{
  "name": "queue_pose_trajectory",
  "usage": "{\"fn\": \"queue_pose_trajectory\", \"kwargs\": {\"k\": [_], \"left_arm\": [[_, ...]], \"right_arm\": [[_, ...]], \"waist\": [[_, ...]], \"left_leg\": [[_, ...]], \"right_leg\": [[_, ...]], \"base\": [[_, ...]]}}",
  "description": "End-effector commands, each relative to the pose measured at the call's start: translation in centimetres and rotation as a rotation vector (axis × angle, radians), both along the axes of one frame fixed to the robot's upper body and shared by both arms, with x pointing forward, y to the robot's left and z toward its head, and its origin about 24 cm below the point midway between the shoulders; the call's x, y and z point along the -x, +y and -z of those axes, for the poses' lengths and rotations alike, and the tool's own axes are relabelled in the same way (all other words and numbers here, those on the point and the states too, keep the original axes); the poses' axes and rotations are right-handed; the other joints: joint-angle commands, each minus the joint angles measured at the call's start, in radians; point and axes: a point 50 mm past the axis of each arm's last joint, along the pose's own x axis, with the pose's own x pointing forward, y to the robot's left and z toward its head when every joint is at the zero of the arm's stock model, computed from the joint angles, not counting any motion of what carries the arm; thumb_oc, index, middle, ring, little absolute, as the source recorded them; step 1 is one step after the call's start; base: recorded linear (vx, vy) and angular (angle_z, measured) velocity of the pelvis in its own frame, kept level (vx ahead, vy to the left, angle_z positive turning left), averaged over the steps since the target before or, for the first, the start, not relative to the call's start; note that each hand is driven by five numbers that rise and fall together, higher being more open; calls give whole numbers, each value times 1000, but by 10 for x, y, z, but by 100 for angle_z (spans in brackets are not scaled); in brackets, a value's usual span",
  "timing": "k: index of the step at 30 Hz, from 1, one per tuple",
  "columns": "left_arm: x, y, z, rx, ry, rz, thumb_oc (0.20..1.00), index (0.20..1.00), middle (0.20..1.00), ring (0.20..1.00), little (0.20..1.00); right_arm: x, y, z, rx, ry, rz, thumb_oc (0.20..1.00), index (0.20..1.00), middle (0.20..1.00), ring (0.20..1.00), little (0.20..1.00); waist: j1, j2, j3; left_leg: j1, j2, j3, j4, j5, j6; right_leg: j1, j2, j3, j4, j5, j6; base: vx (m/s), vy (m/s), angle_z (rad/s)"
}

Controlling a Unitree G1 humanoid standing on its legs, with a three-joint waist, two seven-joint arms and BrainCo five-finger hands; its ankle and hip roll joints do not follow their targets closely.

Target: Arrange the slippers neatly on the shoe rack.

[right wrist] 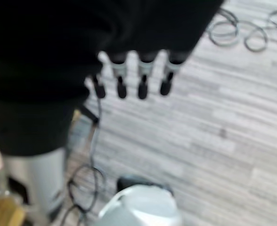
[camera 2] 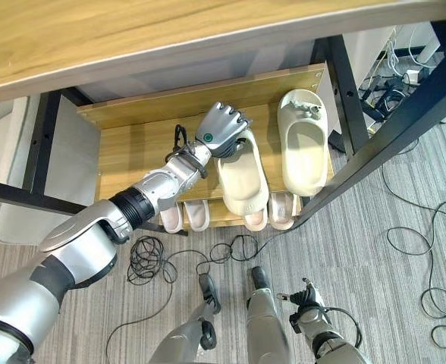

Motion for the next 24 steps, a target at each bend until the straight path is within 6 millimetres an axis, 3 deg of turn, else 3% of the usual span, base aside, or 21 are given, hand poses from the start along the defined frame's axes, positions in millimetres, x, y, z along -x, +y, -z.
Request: {"fn": "queue_pose_trajectory", "kwargs": {"k": [1, 13, 14, 15, 16, 21, 24], "left_arm": [[-23, 34, -31, -13, -64, -172, 200, 200, 200, 200, 200], [-25, 32, -49, -45, -111, -190, 200, 200, 200, 200, 200], [-25, 32, -49, -45, -114, -189, 429, 429, 429, 429, 429], [-24, 30, -50, -46, -117, -185, 947, 947, 947, 947, 947], [-24, 28, -50, -42, -115, -180, 1000, 1000, 1000, 1000, 1000], [-23, 27, -49, 1, -81, -171, 1000, 1000, 1000, 1000, 1000], [-23, 27, -40, 62, 45, -128, 1000, 1000, 1000, 1000, 1000]], "right_arm": [[-9, -10, -8, 30, -45, 15, 1000, 1000, 1000, 1000, 1000], [-12, -12, -11, 29, -59, 13, 1000, 1000, 1000, 1000, 1000], [-12, -12, -11, 29, -59, 11, 1000, 1000, 1000, 1000, 1000], [-11, -11, -10, 29, -55, 13, 1000, 1000, 1000, 1000, 1000], [-10, -11, -10, 29, -53, 13, 1000, 1000, 1000, 1000, 1000], [-7, -12, -8, 18, -47, 28, 1000, 1000, 1000, 1000, 1000], [-3, -13, -6, 18, -36, 33, 1000, 1000, 1000, 1000, 1000]], "waist": [[-30, -26, 34], [-42, -36, 26], [-43, -36, 27], [-42, -36, 28], [-41, -37, 28], [-37, -39, 26], [-35, -37, 25]], "left_leg": [[-20, -12, -66, 78, -111, -8], [-45, -17, -68, 76, -109, -6], [-47, -18, -67, 76, -109, -5], [-50, -19, -66, 77, -109, -4], [-53, -19, -65, 80, -110, -4], [-60, -18, -70, 89, -113, -3], [-63, -19, -70, 95, -114, -2]], "right_leg": [[97, -78, -65, -299, 152, 61], [64, -80, -67, -290, 156, 60], [61, -80, -67, -289, 157, 61], [58, -81, -67, -287, 157, 61], [55, -81, -68, -284, 157, 61], [46, -82, -71, -272, 153, 59], [42, -81, -68, -267, 149, 56]], "base": [[17, -2, 6], [0, 0, 0], [0, 0, 0], [0, 0, 0], [0, 0, 0], [0, 0, 0], [0, 0, 0]]}}
